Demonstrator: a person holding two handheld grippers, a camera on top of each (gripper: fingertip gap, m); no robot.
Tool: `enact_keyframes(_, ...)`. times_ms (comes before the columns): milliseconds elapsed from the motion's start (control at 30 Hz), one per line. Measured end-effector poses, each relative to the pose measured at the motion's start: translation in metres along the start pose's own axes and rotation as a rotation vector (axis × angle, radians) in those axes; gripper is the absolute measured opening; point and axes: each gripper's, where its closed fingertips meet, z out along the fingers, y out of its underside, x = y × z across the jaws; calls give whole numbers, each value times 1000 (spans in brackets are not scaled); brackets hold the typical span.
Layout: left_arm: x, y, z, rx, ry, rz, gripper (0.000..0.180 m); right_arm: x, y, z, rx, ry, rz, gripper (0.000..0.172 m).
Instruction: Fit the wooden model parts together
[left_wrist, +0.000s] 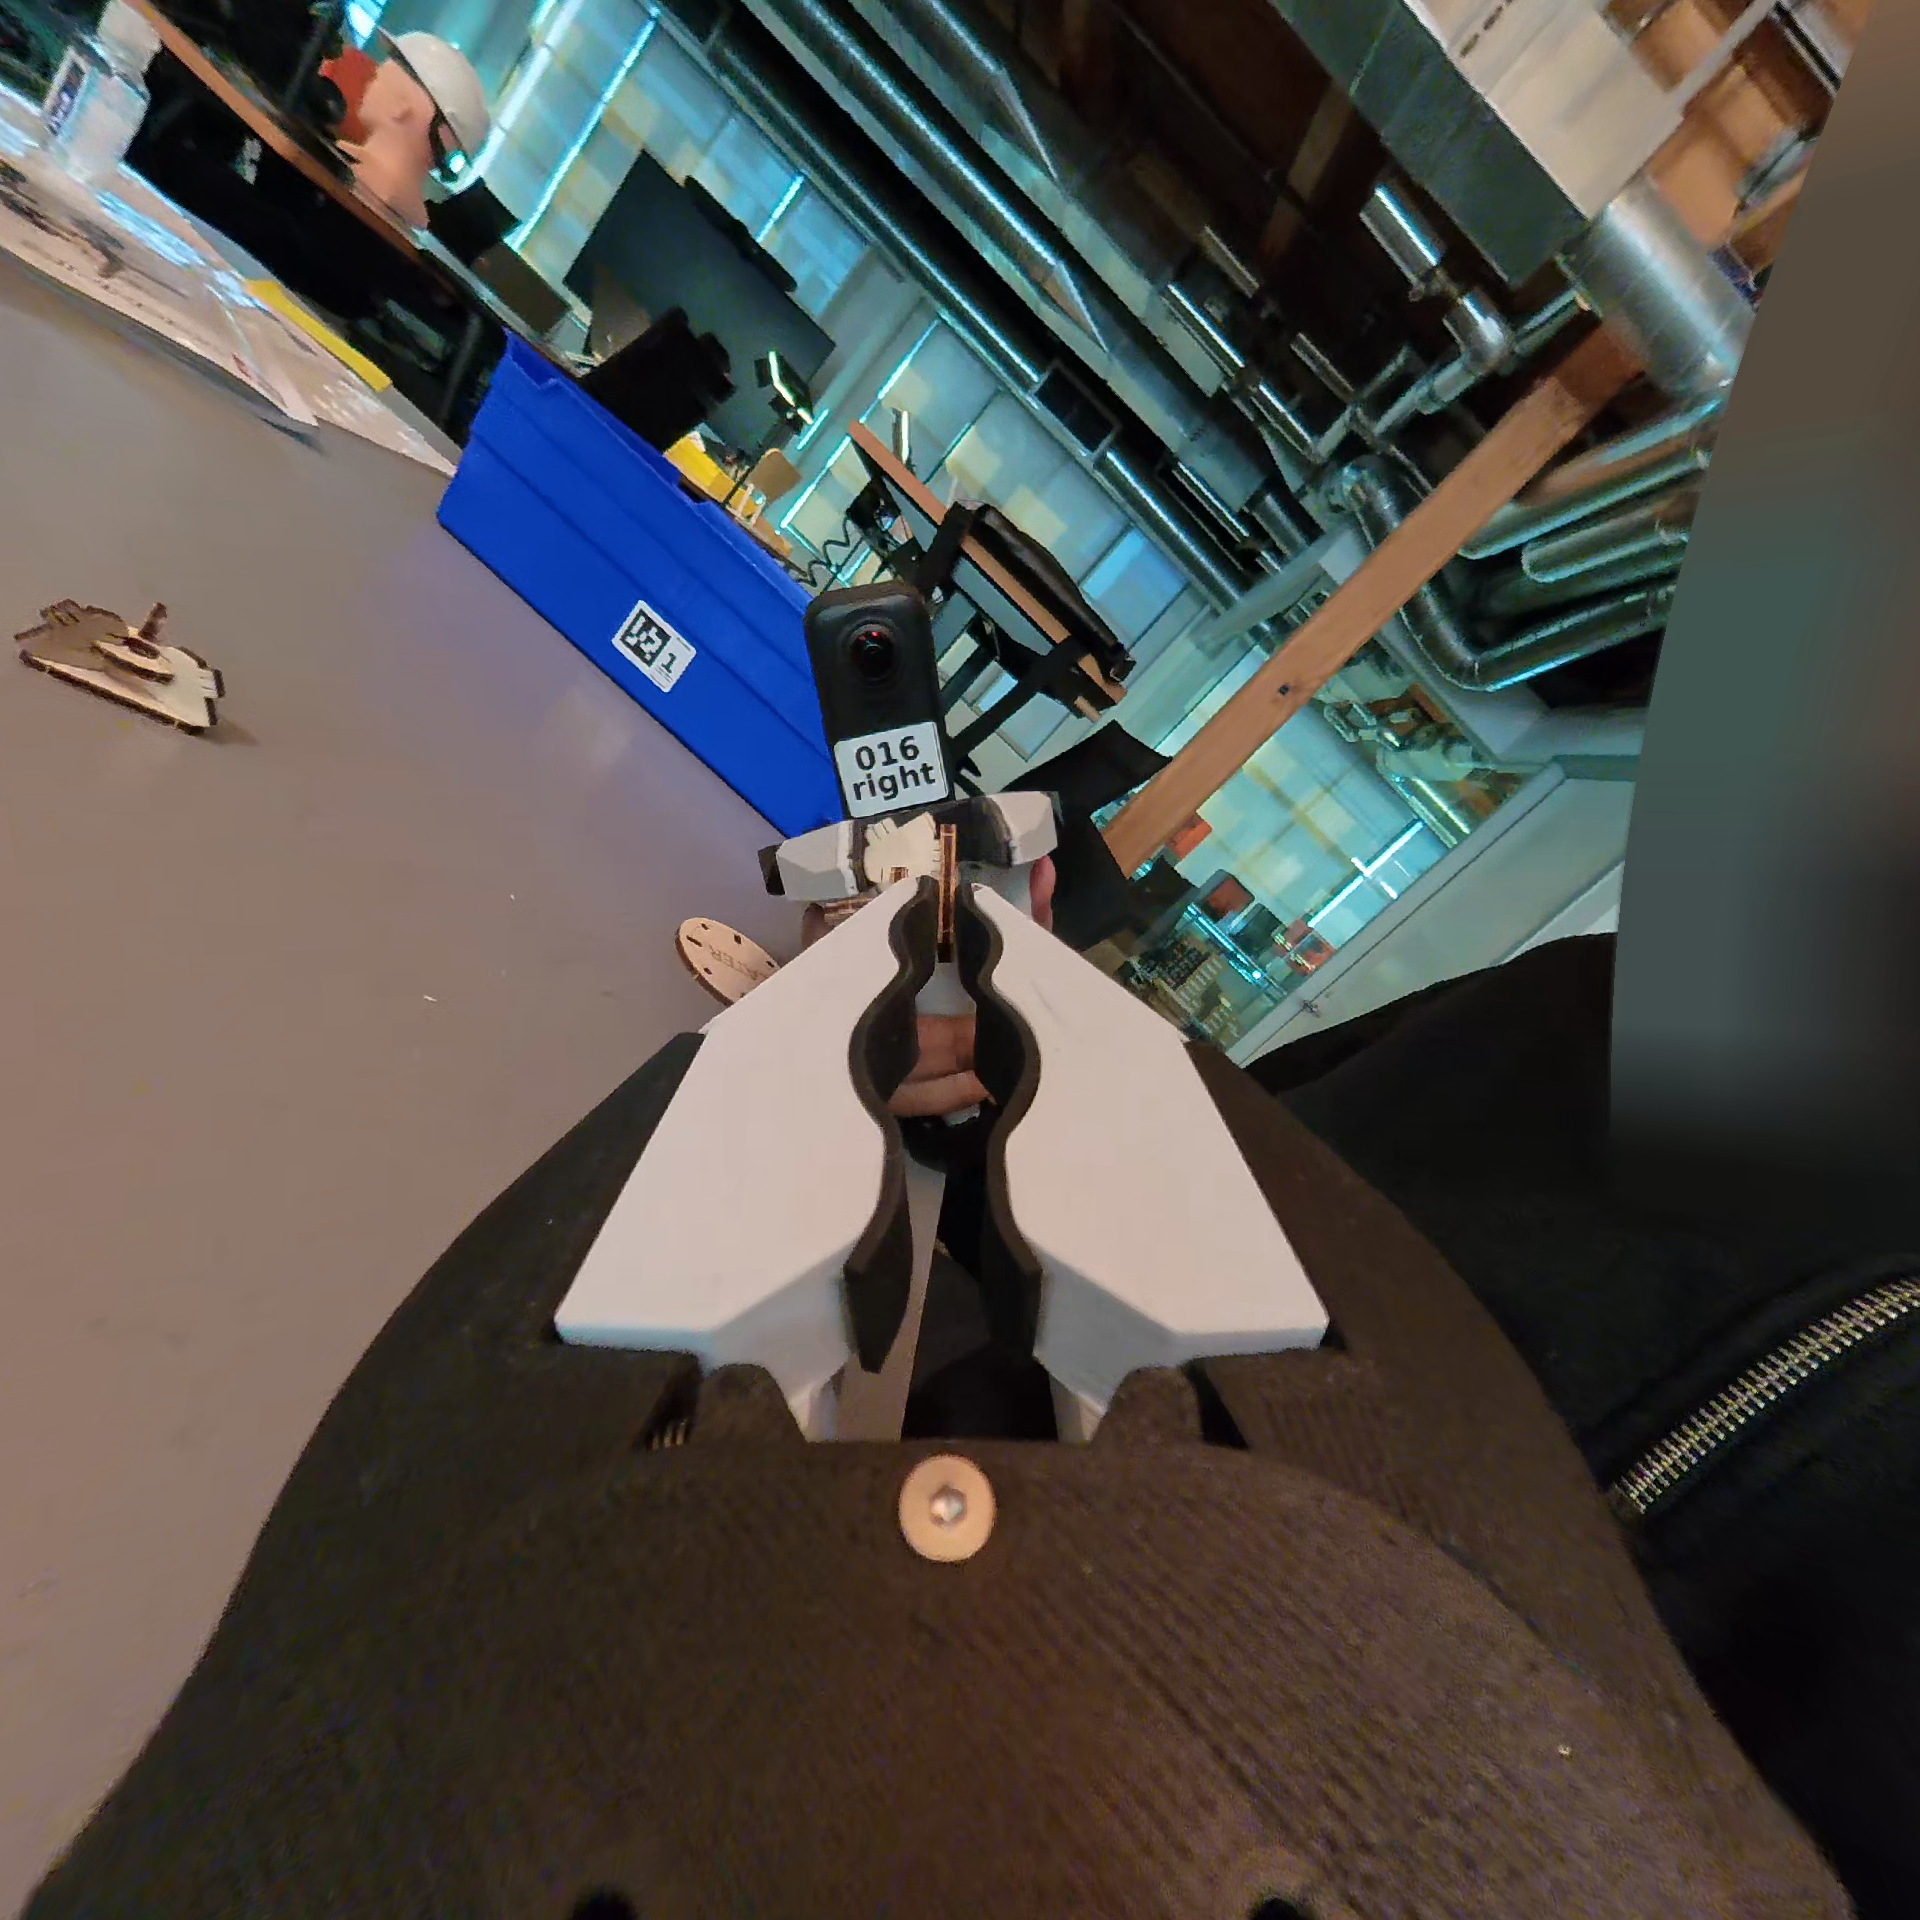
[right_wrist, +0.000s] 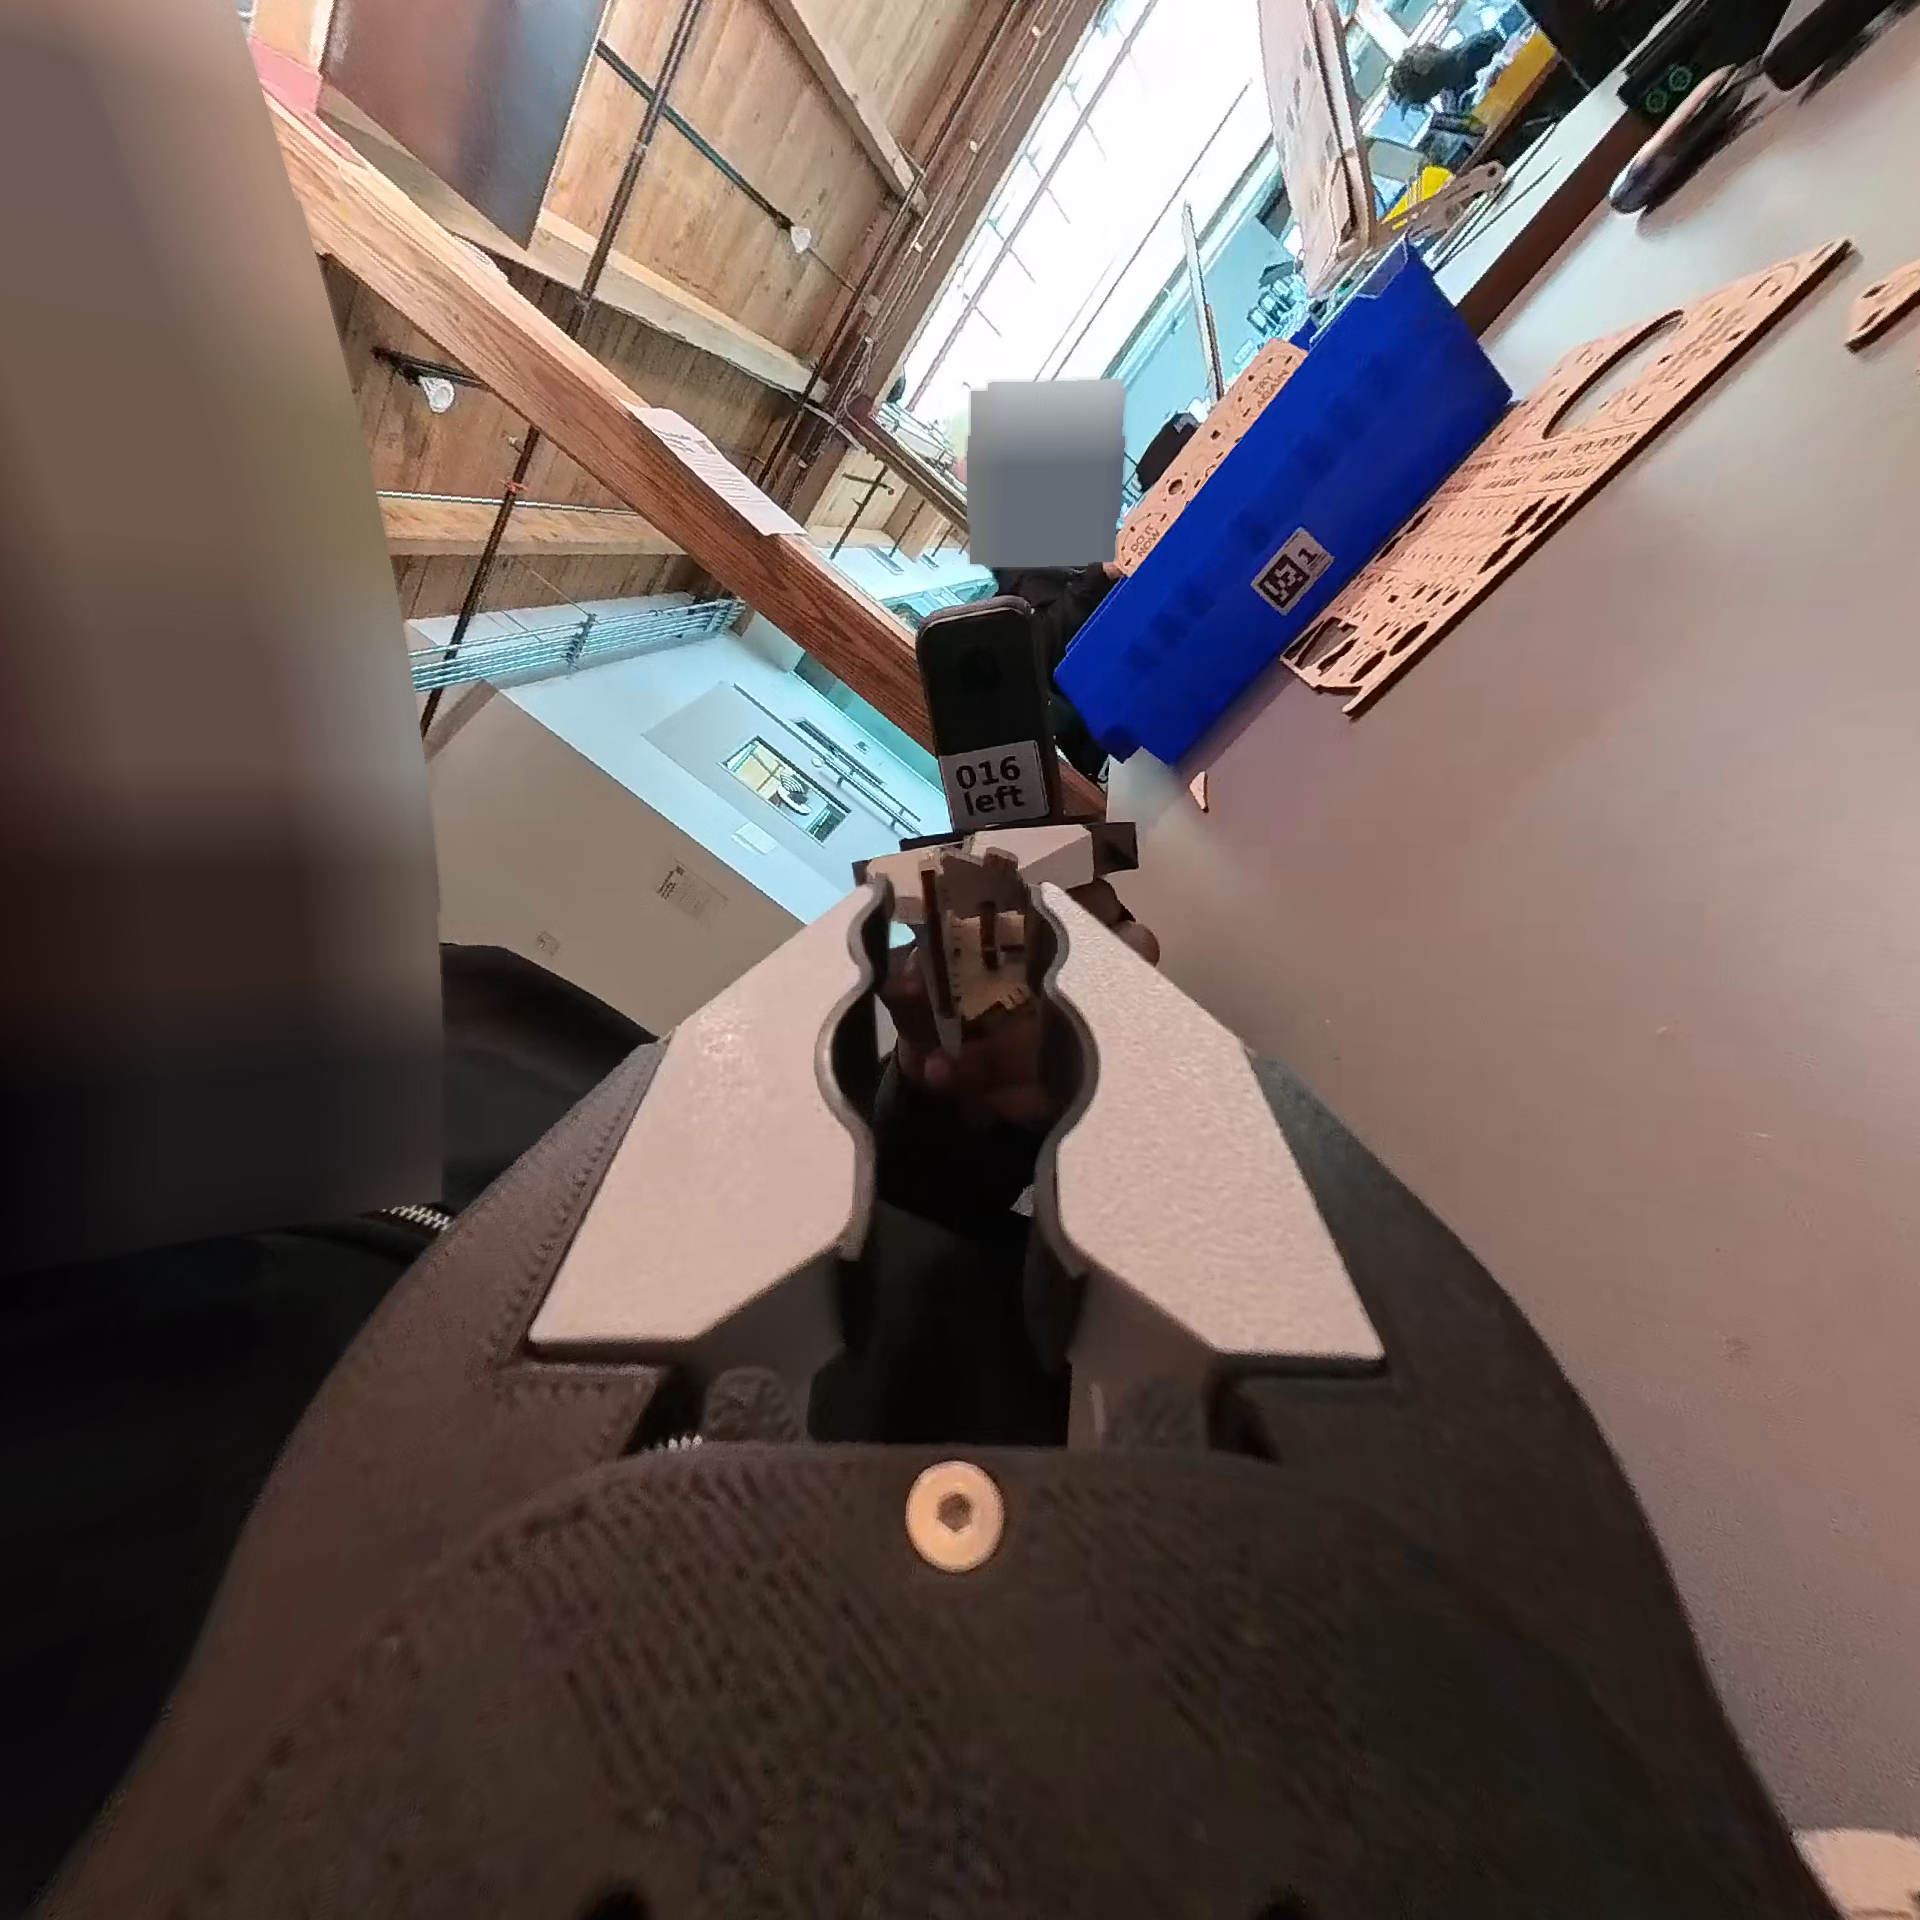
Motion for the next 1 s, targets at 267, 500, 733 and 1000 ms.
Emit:
enact_keyframes(267, -2, -4, -2, 22, 12, -38, 0, 2, -10, -11, 24, 22, -56, 24)
enact_keyframes(500, -1, 0, 1, -5, -3, -7, 0, 6, -8, -13, -16, 106, -184, 31)
enact_keyframes(733, -1, 5, 5, -39, -2, 10, 1, 6, 4, -9, -129, 197, -375, 47)
enact_keyframes(1000, -1, 8, 7, -59, -5, 22, 0, 4, 4, -10, -136, 217, -448, 42)
